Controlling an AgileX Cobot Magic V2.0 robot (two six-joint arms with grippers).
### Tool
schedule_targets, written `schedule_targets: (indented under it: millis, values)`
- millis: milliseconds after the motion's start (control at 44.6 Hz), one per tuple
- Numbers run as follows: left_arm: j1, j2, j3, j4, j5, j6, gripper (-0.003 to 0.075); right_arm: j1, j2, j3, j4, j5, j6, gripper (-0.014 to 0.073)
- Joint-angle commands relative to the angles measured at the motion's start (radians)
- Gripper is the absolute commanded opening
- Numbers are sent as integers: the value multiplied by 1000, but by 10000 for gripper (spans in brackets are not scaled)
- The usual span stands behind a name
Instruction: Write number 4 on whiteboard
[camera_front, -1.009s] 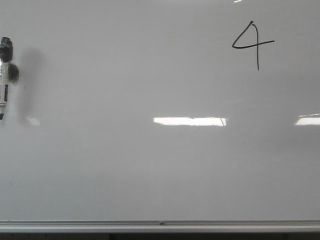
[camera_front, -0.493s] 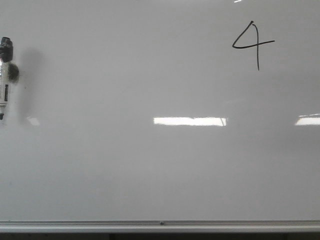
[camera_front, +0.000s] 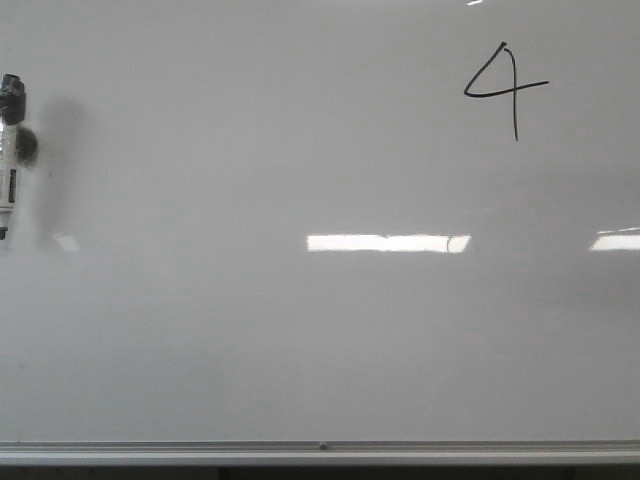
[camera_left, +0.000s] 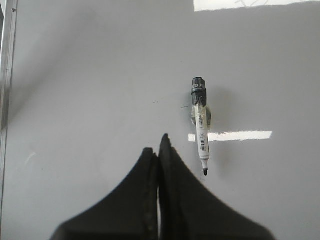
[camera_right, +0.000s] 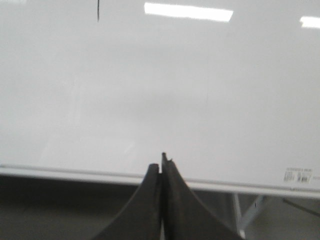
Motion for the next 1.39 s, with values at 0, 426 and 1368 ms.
schedule_targets:
  millis: [0, 426, 1368]
  values:
    - [2, -16, 4, -1, -82, -9, -20, -48, -46, 99, -14, -317, -12, -118]
    - [2, -14, 4, -1, -84, -9, -20, -96, -125, 438, 68, -819, -4, -118]
    - [2, -14, 4, -1, -84, -9, -20, -96, -125, 441, 68, -837, -49, -118]
